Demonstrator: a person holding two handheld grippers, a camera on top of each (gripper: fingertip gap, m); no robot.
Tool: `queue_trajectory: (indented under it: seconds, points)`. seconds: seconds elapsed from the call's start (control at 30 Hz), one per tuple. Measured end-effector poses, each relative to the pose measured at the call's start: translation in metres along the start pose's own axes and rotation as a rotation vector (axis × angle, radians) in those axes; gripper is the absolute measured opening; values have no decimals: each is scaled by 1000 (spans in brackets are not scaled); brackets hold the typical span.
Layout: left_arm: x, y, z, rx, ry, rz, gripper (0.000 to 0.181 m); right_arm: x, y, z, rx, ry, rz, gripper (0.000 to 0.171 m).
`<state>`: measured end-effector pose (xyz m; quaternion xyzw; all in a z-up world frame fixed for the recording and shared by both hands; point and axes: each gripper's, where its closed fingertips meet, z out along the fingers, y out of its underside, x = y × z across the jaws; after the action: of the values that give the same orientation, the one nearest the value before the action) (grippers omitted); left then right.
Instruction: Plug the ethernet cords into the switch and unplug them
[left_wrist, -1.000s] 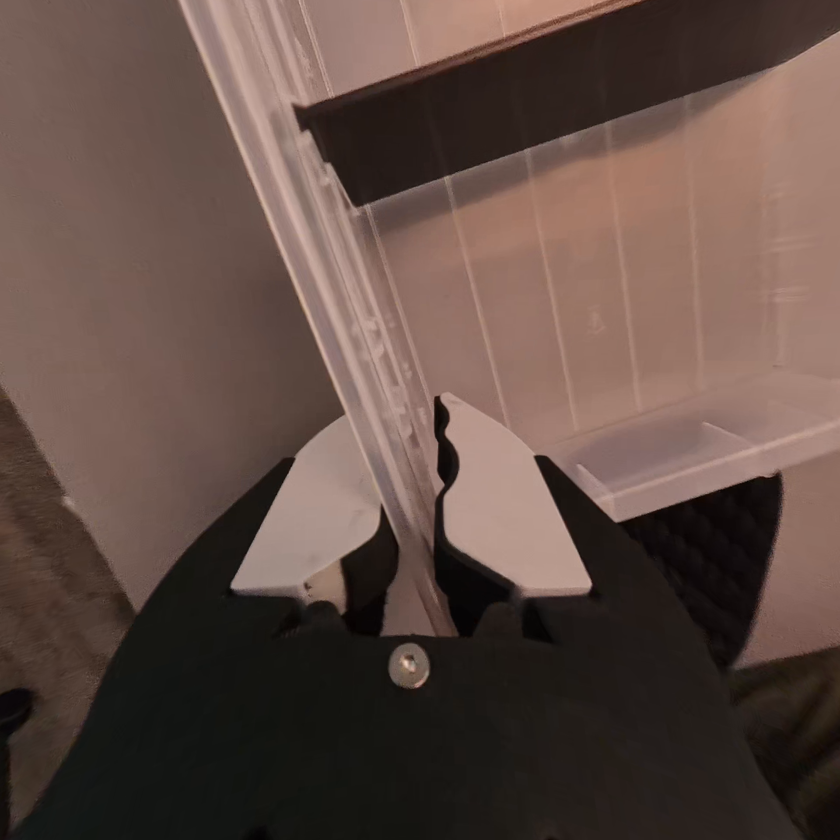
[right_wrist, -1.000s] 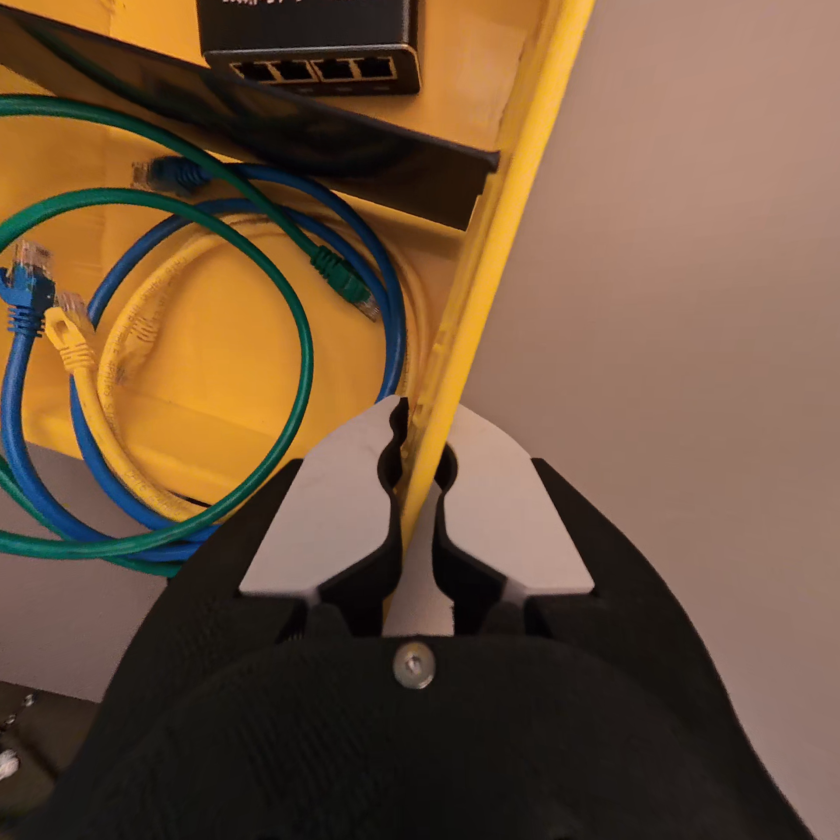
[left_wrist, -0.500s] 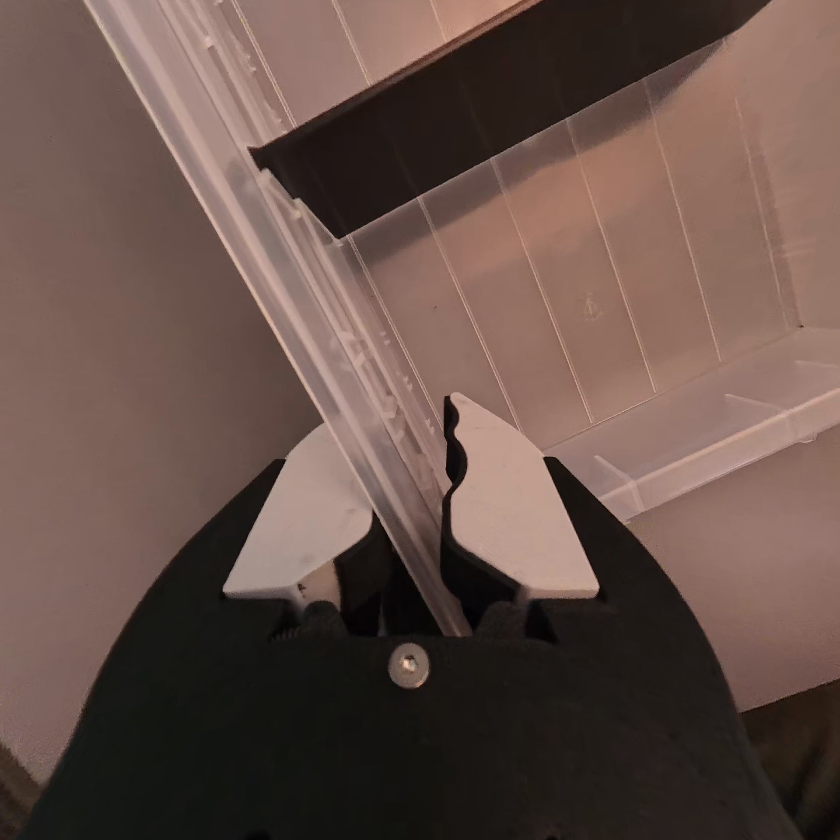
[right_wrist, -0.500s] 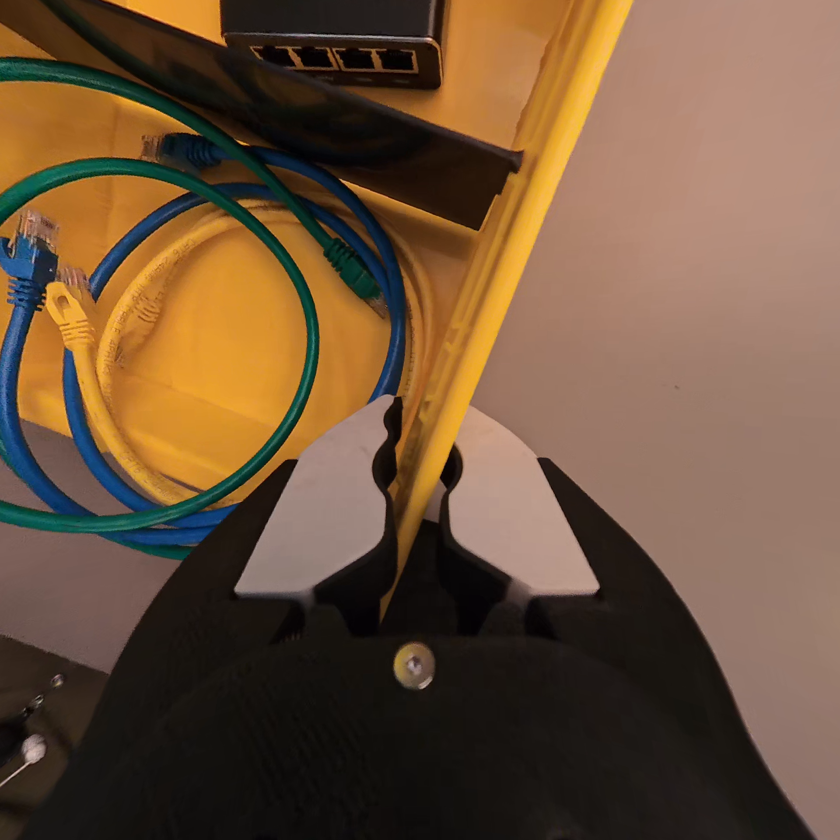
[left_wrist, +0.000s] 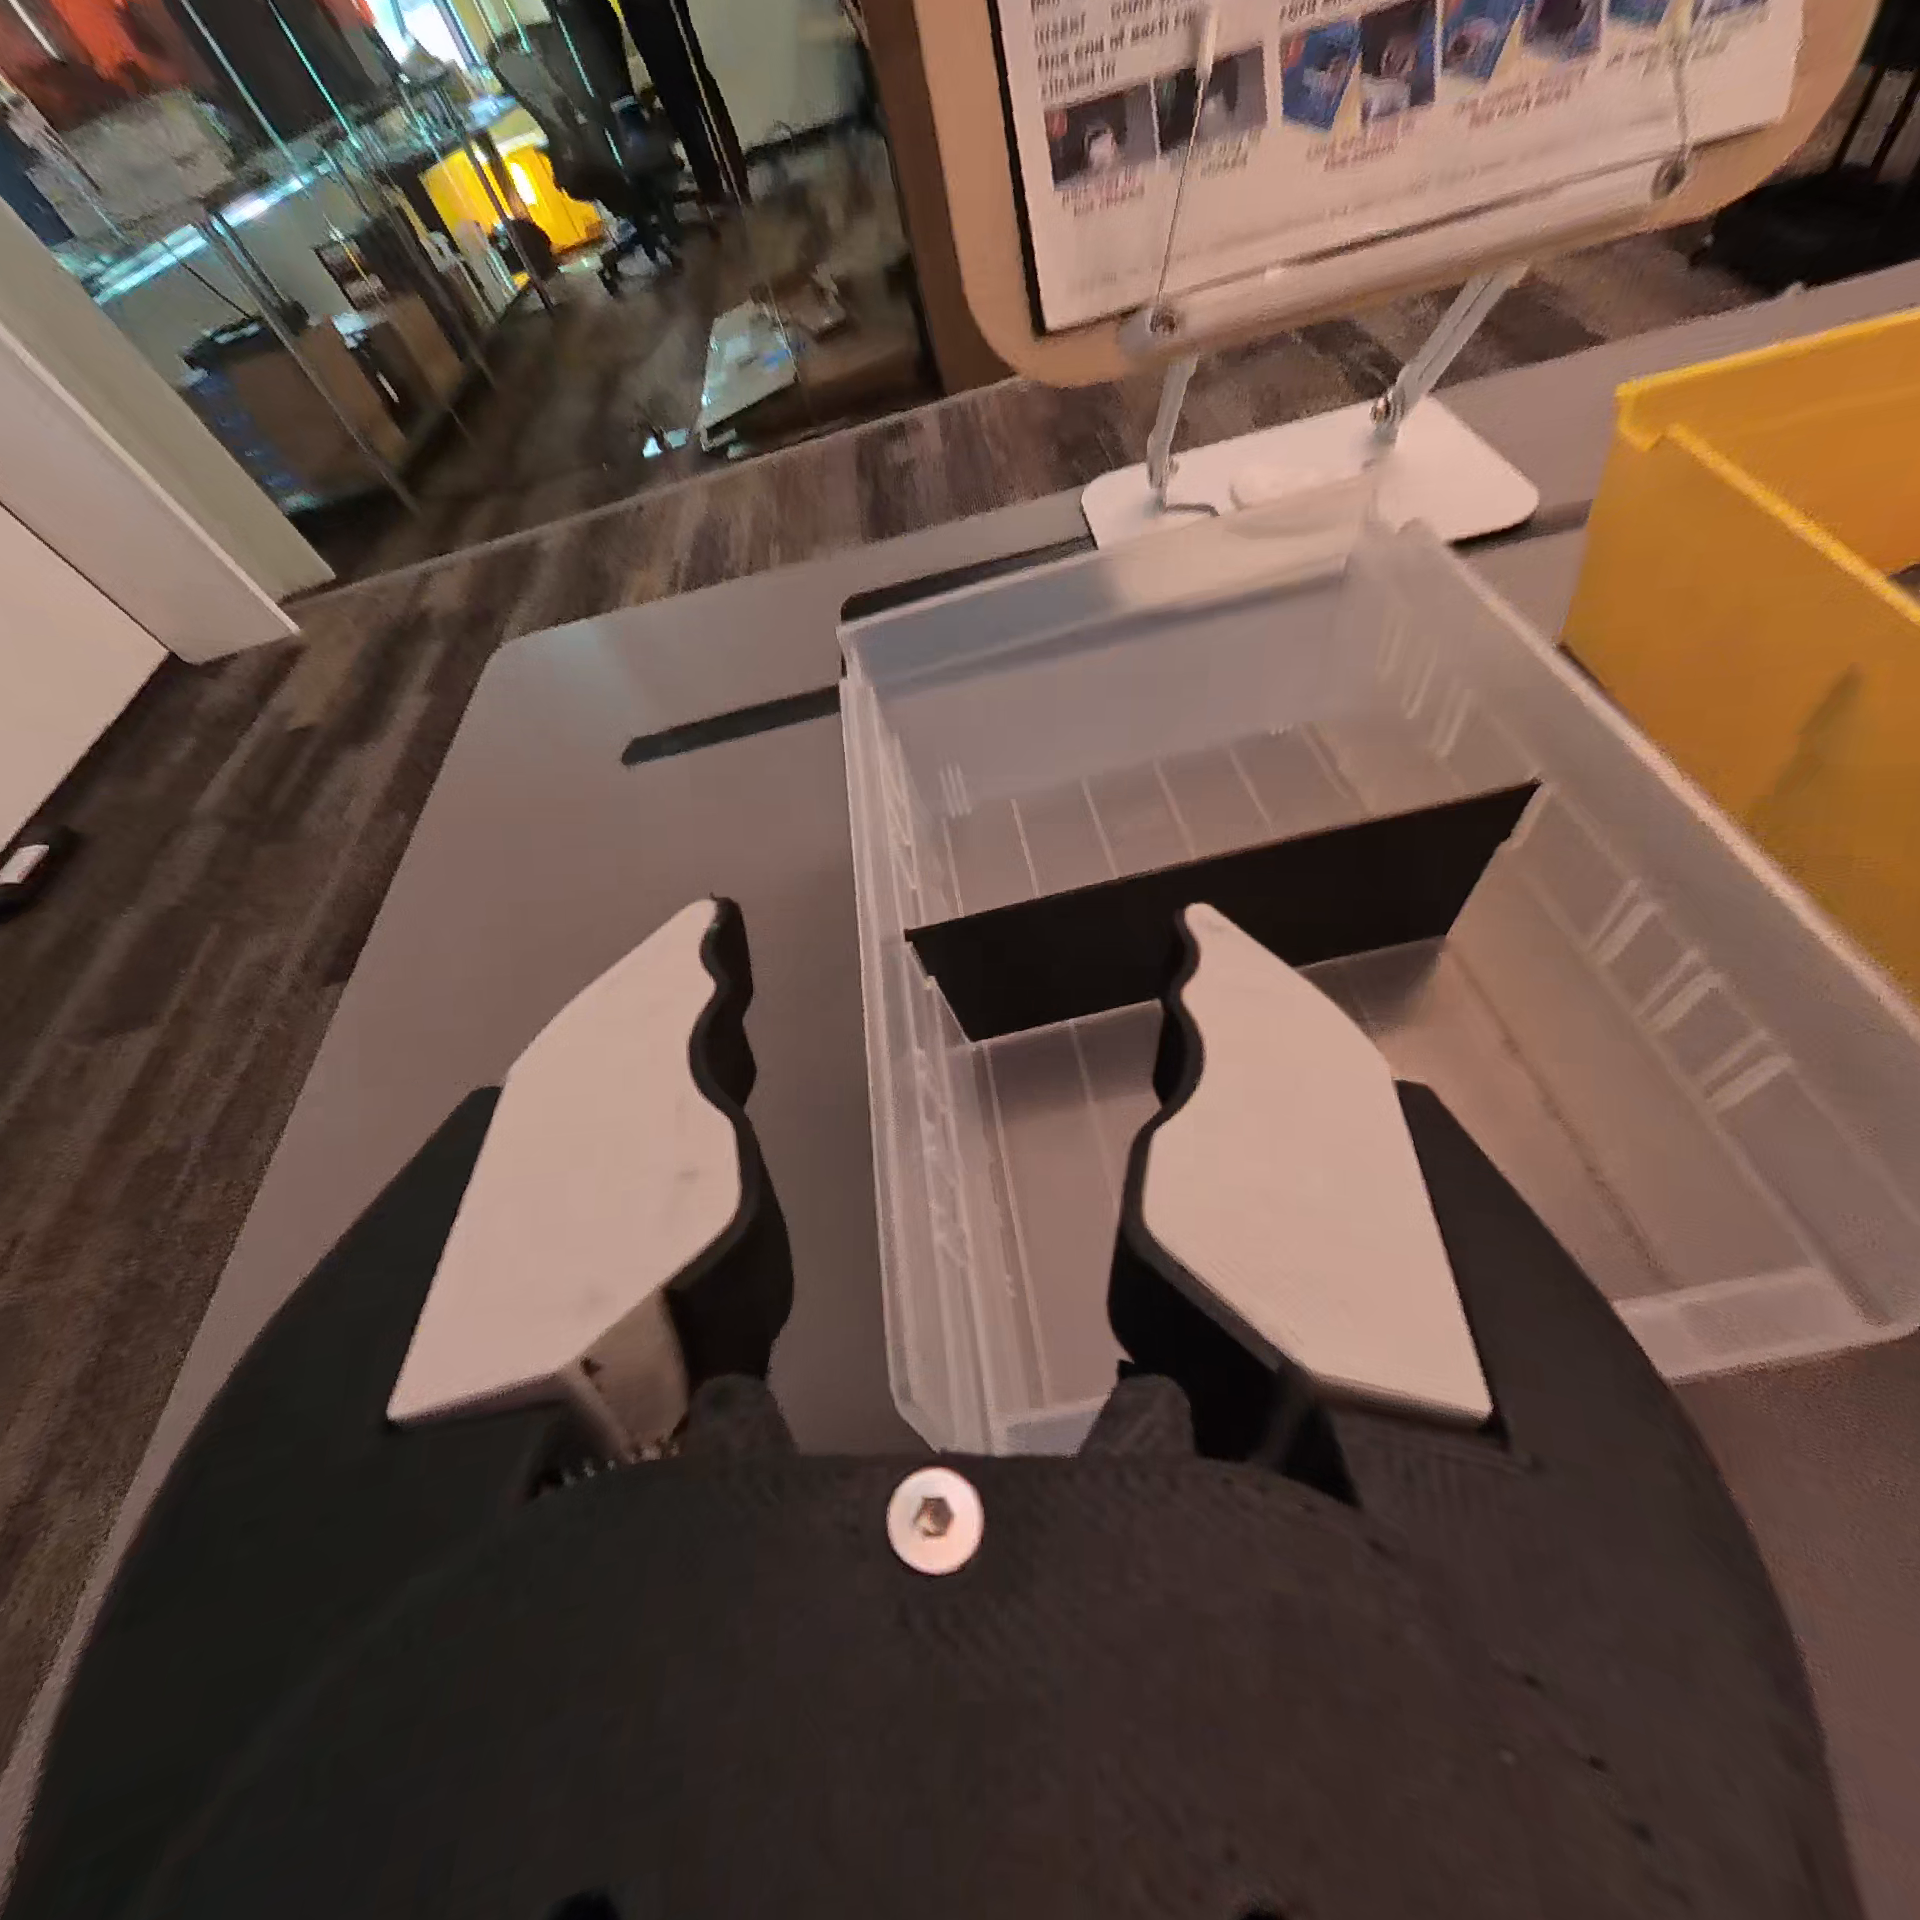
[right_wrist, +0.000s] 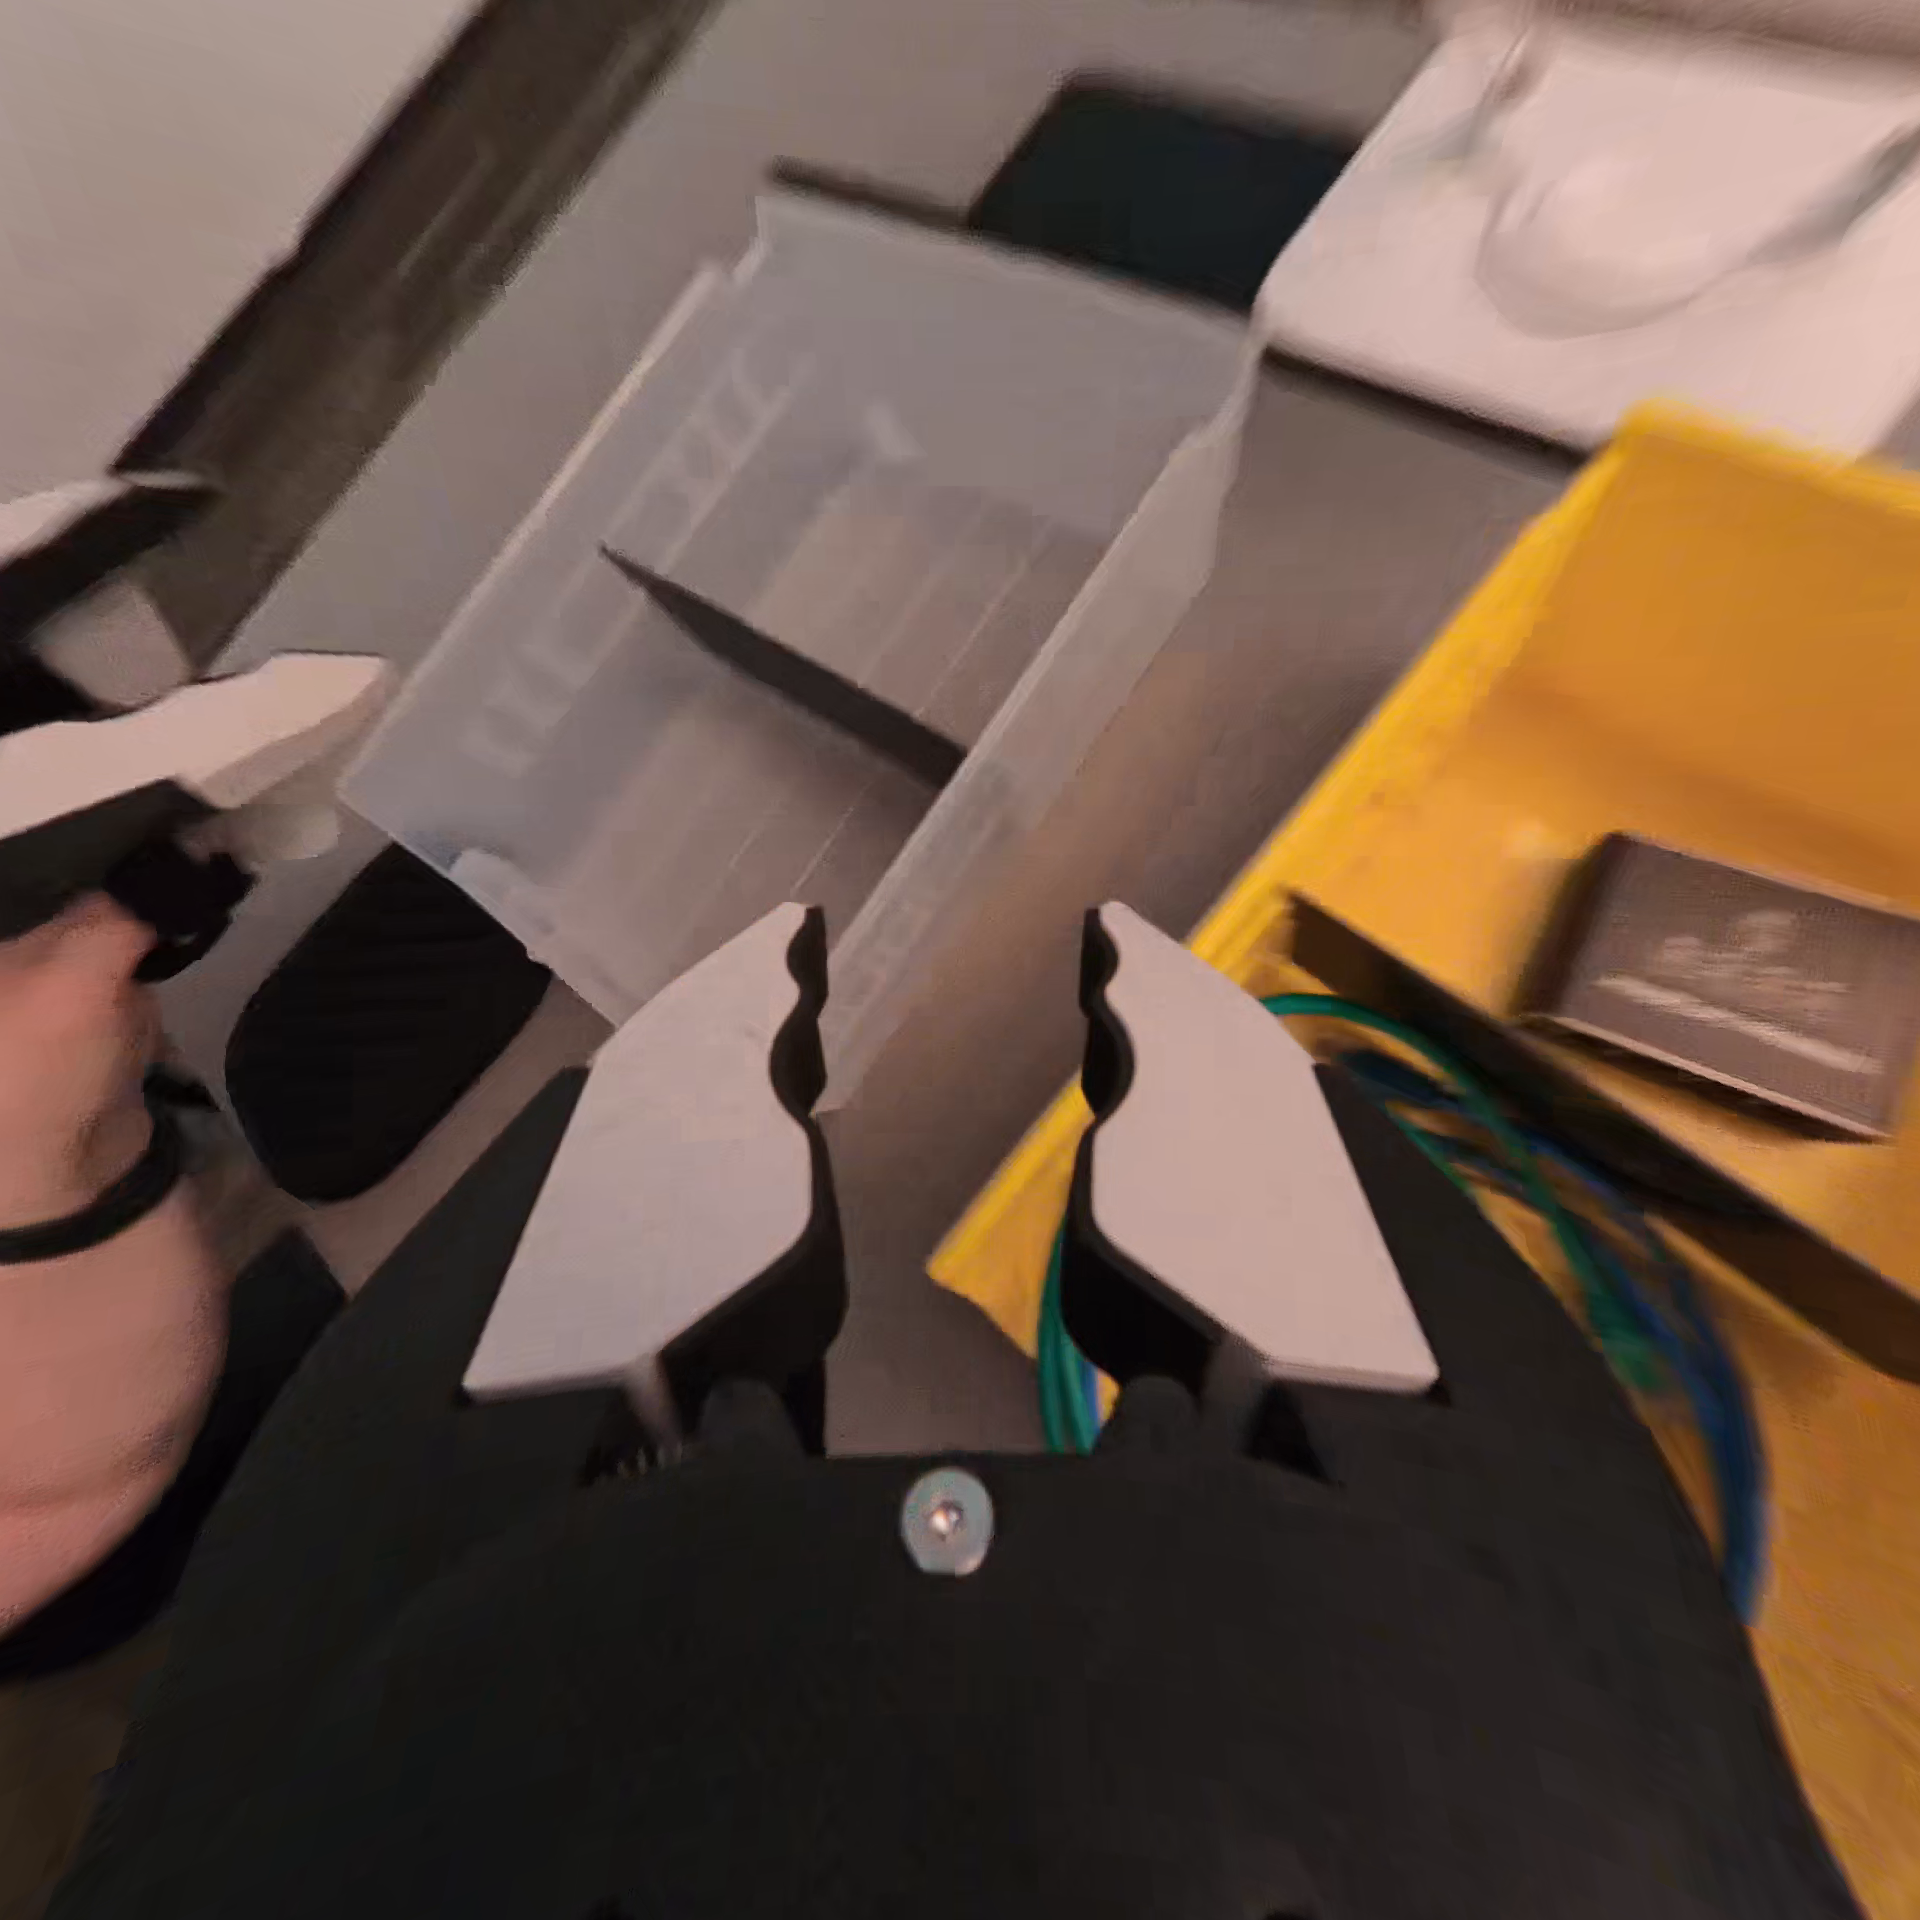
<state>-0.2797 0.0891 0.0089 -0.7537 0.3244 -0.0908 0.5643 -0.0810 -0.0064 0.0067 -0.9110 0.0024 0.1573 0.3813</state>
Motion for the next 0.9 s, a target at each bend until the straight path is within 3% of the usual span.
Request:
queue_trajectory:
  seconds: [0.03, 0.17, 0.33, 0.63, 0.9]
  points:
    - [2, -5, -4, 13, -13, 1, 80, -3, 7, 22, -77, 18, 12, 50]
    - [11, -14, -15, 48, -24, 15, 80, -9, 25, 78, -249, 82, 64, 52]
    - [10, -19, -23, 58, -20, -8, 80, -14, 42, 109, -394, 107, 163, 52]
    - [1, -19, -44, 66, -12, -59, 80, -11, 76, 142, -545, 82, 365, 31]
    - [0, -38, -96, 146, 29, -125, 84, -7, 74, 139, -549, 123, 319, 9]
